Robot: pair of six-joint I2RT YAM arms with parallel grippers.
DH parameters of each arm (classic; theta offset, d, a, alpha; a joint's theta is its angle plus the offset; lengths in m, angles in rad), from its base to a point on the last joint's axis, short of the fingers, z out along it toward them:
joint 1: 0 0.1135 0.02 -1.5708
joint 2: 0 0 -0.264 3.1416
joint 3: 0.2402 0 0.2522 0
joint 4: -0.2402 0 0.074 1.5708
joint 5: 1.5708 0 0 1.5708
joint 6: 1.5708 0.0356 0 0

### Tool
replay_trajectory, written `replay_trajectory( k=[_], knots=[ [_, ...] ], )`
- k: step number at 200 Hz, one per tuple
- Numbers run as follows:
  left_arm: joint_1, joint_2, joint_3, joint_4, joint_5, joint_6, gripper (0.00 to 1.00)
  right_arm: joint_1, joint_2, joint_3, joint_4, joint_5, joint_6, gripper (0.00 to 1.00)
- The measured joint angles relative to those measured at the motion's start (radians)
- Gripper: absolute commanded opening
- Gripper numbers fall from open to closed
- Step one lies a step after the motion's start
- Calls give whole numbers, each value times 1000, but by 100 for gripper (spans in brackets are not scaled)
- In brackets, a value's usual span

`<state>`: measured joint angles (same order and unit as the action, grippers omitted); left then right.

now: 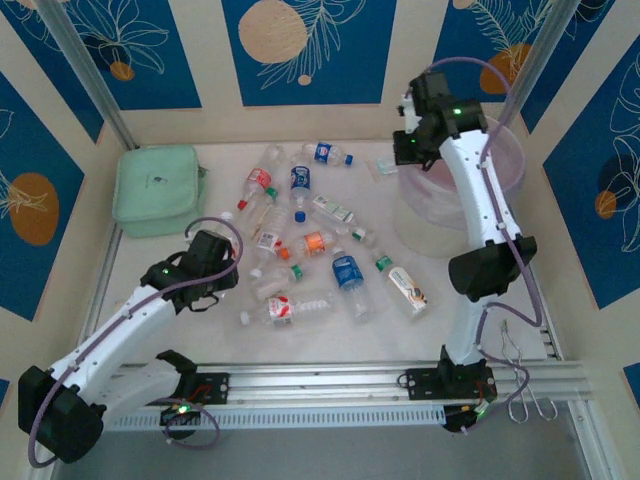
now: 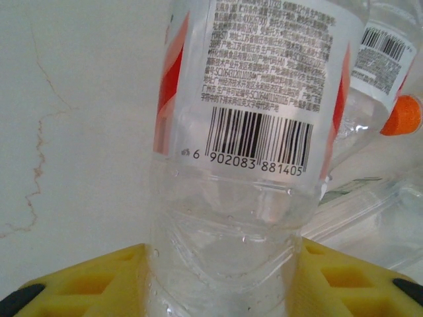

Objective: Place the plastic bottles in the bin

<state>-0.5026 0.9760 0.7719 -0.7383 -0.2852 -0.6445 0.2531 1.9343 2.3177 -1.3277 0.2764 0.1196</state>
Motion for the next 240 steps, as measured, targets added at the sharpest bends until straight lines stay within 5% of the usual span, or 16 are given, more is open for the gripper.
replay_trajectory(
  k=[11, 19, 40, 48, 81, 125, 144, 174, 219, 240],
  knots=[
    [0, 2, 15, 0, 4, 4, 48, 32, 14, 19, 0, -11, 4, 5],
    [0, 2, 29, -1, 8, 10, 48, 45, 25, 39, -4, -21, 6, 15],
    [0, 0, 62, 16, 36, 32, 48, 51, 53, 97, -8, -49, 22, 82],
    [0, -2, 71, 31, 56, 44, 48, 47, 54, 115, -9, -61, 23, 100],
    [0, -18, 80, 164, 194, 71, 46, 32, -5, 147, 7, -164, 51, 99],
    [-8, -27, 92, 458, 351, 71, 42, 55, -361, -190, 212, -523, 163, 100],
    [-13, -23, 113, 551, 405, 71, 42, 87, -439, -284, 301, -672, 213, 93],
    [-58, 18, 164, 657, 452, 75, 42, 150, -392, -320, 388, -744, 260, 87],
    [-132, 112, 206, 722, 484, 82, 43, 242, -212, -291, 423, -758, 273, 99],
    [-145, 144, 222, 723, 484, 90, 43, 257, -192, -296, 452, -761, 287, 78]
  ],
)
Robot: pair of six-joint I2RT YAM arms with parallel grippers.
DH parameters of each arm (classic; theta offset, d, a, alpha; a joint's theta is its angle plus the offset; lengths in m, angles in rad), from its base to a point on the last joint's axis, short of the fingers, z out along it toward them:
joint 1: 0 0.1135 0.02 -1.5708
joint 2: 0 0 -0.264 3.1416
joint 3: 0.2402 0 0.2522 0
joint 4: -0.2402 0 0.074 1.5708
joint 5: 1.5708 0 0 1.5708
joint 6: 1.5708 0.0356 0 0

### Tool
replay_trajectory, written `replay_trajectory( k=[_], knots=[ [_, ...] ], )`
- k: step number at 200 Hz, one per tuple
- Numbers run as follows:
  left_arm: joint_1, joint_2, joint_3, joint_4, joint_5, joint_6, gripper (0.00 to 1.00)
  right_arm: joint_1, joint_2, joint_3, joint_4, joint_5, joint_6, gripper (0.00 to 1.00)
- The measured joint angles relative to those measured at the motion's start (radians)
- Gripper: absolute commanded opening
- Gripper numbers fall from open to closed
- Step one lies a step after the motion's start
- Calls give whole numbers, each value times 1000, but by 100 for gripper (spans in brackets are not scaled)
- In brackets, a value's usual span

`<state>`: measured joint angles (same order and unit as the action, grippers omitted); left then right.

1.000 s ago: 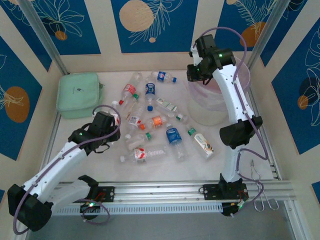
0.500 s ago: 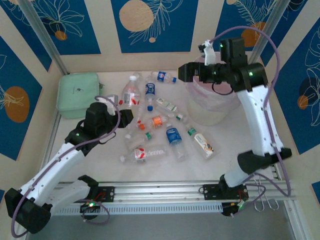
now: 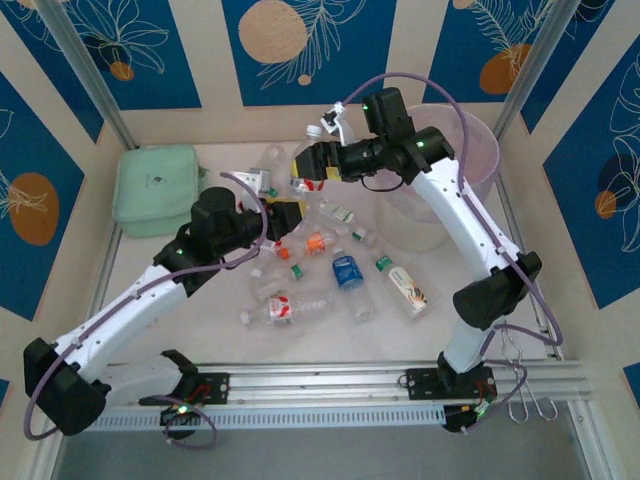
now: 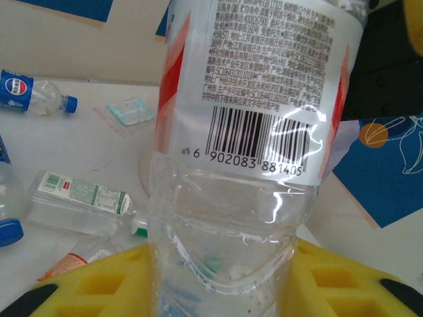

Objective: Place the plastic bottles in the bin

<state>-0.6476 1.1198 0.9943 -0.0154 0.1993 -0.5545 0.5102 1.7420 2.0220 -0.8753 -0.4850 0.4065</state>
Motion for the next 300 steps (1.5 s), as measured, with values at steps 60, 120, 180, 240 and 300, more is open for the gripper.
replay_trajectory(
  k=[60, 120, 180, 240, 300],
  knots=[
    [-3, -6, -11, 30, -23, 2, 66, -6, 5, 1, 11, 14, -6, 38],
    [-10, -54, -18, -31, -58, 32, 100, -117, -69, 16, -30, 102, -52, 30],
    [-10, -84, -16, -310, -239, 33, 100, -416, -156, 193, -84, 227, -130, 22],
    [-10, -85, -58, -437, -291, 30, 100, -493, -56, 414, -225, 481, -266, 1],
    [-10, -78, -83, -450, -278, 34, 100, -490, 161, 410, -351, 709, -406, 0]
  ],
)
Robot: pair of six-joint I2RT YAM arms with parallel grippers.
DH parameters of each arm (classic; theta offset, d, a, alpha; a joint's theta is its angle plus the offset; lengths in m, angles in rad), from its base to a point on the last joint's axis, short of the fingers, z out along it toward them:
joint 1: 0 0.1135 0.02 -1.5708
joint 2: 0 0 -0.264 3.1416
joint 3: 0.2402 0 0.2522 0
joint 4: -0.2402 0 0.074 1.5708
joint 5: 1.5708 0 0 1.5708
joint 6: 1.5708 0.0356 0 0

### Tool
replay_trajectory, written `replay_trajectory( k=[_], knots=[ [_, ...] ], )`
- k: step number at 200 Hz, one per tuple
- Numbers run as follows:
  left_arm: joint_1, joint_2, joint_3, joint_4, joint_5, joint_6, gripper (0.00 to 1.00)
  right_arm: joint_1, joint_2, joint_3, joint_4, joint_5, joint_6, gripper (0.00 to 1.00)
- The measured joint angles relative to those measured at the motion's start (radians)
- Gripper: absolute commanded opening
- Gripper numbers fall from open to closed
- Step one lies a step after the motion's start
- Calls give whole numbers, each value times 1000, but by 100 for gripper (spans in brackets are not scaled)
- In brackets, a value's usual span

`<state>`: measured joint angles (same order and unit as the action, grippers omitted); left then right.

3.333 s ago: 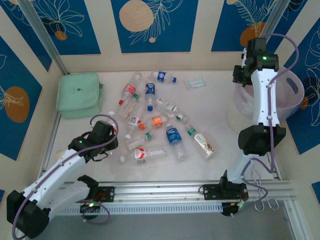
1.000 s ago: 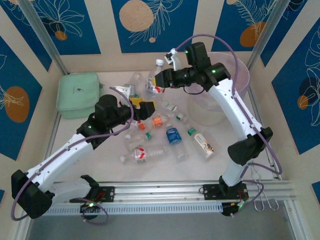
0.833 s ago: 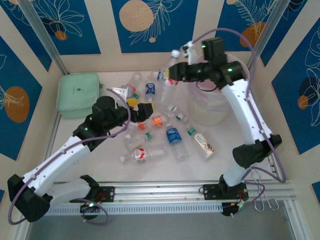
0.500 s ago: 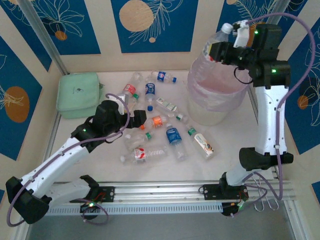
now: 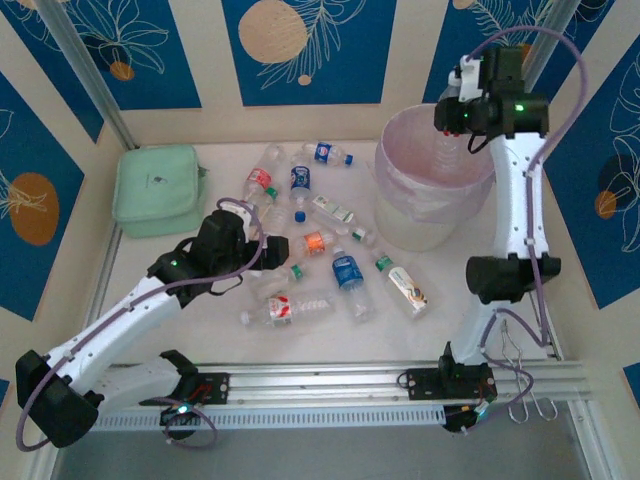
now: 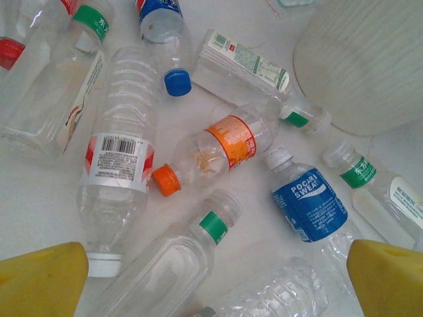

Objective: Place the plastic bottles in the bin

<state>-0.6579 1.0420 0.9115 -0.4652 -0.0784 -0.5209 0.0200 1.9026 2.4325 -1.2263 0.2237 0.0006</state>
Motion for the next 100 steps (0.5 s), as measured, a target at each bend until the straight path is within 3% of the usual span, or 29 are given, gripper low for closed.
replay_trajectory(
  k=[70, 100],
  knots=[
    [0, 116, 61, -16, 32, 38, 100, 35, 116, -186, -34, 61, -57, 0],
    [0, 160, 104, -13, 101, 60, 100, 25, 191, -216, -34, 55, -49, 0]
  ],
)
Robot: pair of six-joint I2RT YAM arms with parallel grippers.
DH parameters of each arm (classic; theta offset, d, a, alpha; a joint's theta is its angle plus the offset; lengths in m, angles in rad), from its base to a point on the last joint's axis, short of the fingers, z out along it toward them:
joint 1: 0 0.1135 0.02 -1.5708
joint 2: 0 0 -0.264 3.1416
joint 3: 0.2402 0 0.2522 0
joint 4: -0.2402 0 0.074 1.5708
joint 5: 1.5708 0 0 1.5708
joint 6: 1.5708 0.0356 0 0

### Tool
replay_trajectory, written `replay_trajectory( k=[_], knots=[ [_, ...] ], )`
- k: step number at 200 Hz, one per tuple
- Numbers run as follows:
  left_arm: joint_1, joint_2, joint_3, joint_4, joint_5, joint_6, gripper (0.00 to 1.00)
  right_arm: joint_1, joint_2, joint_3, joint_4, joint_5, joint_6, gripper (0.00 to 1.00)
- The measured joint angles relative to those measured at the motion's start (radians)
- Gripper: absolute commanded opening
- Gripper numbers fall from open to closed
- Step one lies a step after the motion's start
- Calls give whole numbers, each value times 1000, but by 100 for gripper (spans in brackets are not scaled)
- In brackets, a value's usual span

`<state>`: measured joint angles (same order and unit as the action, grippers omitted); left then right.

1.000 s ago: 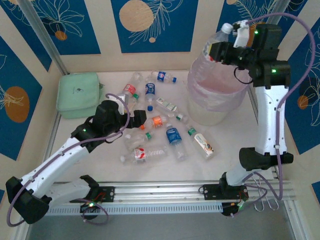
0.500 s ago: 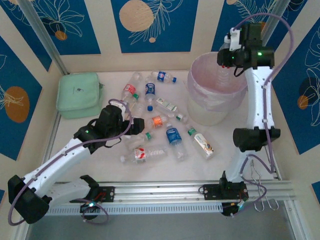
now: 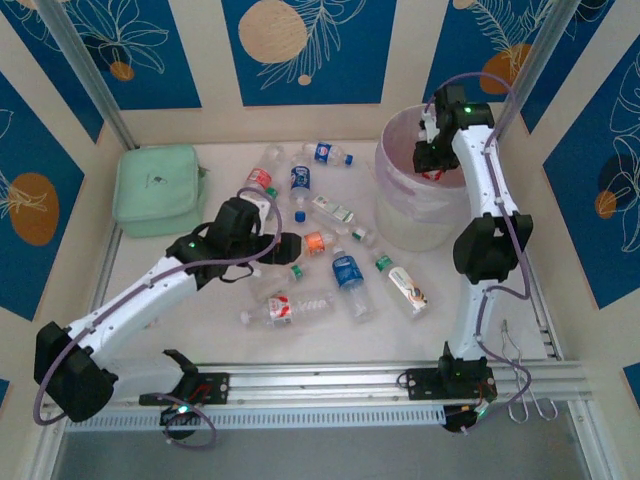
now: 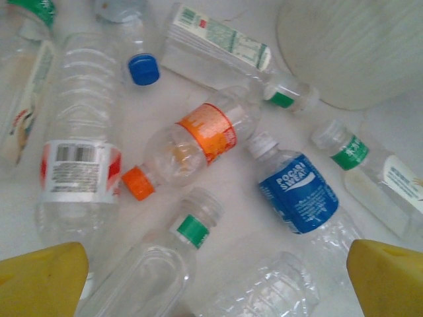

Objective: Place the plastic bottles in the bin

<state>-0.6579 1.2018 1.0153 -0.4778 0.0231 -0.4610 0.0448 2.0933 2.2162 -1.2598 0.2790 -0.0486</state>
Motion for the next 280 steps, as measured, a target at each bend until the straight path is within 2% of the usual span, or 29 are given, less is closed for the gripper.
replay_trajectory(
  k=[19, 49, 71, 78, 103, 119, 131, 165, 189, 197, 209, 229, 252, 280],
  knots=[
    [0, 6, 3, 1, 27, -1, 100, -8, 26, -76, 32, -16, 4, 0],
    [0, 6, 3, 0, 42, -1, 100, -24, 54, -176, 104, -50, 15, 7],
    [0, 5, 3, 1, 48, 0, 100, -31, 56, -205, 130, -67, 24, 35],
    [0, 5, 3, 1, 48, 0, 100, -32, 54, -207, 132, -70, 27, 41],
    [0, 5, 6, -5, 47, 0, 100, -38, 37, -216, 137, -81, 43, 78],
    [0, 5, 18, -16, 39, 11, 100, -40, 15, -216, 137, -86, 51, 94],
    [0, 5, 36, -31, 19, 26, 100, -43, -16, -214, 133, -92, 53, 100],
    [0, 5, 98, -86, -76, 56, 100, -55, -155, -165, 97, -109, 76, 99],
    [0, 22, 126, -140, -165, 78, 99, -72, -308, -148, 93, -134, 111, 99],
    [0, 39, 134, -161, -195, 85, 95, -76, -360, -153, 94, -144, 126, 99],
    [0, 79, 140, -188, -237, 94, 85, -81, -443, -171, 99, -161, 158, 99],
    [11, 160, 140, -221, -260, 113, 84, -76, -613, -278, 145, -235, 231, 99],
    [34, 270, 140, -237, -260, 122, 85, -47, -815, -457, 218, -397, 317, 99],
    [51, 383, 140, -233, -259, 128, 81, -1, -961, -594, 294, -535, 361, 99]
  ],
)
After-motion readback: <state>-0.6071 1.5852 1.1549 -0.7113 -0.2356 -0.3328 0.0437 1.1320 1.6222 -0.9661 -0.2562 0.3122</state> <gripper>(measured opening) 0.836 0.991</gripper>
